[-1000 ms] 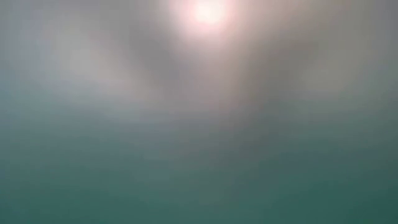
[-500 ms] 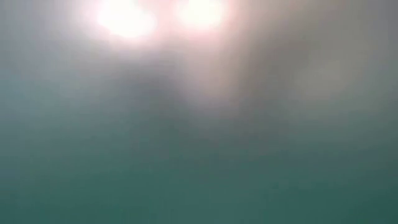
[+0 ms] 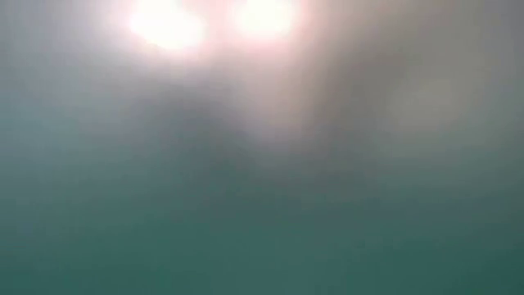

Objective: Sort Maruchan noodles
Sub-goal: Put the red noodle pack into the green bin

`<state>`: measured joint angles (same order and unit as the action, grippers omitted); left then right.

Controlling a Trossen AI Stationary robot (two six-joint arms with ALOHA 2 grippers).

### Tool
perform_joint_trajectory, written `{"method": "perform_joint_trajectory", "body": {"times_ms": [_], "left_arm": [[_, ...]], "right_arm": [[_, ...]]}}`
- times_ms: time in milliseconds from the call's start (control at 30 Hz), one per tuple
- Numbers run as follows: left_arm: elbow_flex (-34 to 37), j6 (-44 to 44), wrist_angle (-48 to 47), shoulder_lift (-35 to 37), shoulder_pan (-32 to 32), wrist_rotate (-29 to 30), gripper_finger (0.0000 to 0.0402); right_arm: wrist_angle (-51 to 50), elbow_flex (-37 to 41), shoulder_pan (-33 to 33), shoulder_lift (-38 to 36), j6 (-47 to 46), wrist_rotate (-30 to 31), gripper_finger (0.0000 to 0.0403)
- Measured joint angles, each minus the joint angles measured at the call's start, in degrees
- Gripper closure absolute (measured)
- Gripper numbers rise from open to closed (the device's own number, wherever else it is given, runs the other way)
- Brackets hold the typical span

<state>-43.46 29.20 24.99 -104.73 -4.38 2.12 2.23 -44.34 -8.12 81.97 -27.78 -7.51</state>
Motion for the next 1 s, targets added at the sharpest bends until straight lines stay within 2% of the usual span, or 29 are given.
{"method": "perform_joint_trajectory", "body": {"times_ms": [300, 600, 767, 1000], "left_arm": [[0.55, -0.11, -0.55, -0.11, 0.11, -0.16, 0.0169], [1.09, 0.05, -1.11, -0.35, 0.11, 0.09, 0.0169], [1.09, 0.05, -1.0, -0.35, 0.1, 1.31, 0.0169], [1.31, 0.1, -0.59, -0.33, 0.11, 1.89, 0.0169]], "right_arm": [[-1.57, -0.28, -2.13, -0.11, -3.11, -0.57, 0.0246], [-1.98, -0.28, -2.64, -0.04, -11.79, -3.24, 0.0198], [-1.52, -0.28, -2.34, 1.14, -13.58, -2.95, 0.0192], [1.36, -0.31, -1.91, 8.02, -15.87, -3.06, 0.0192]]}}
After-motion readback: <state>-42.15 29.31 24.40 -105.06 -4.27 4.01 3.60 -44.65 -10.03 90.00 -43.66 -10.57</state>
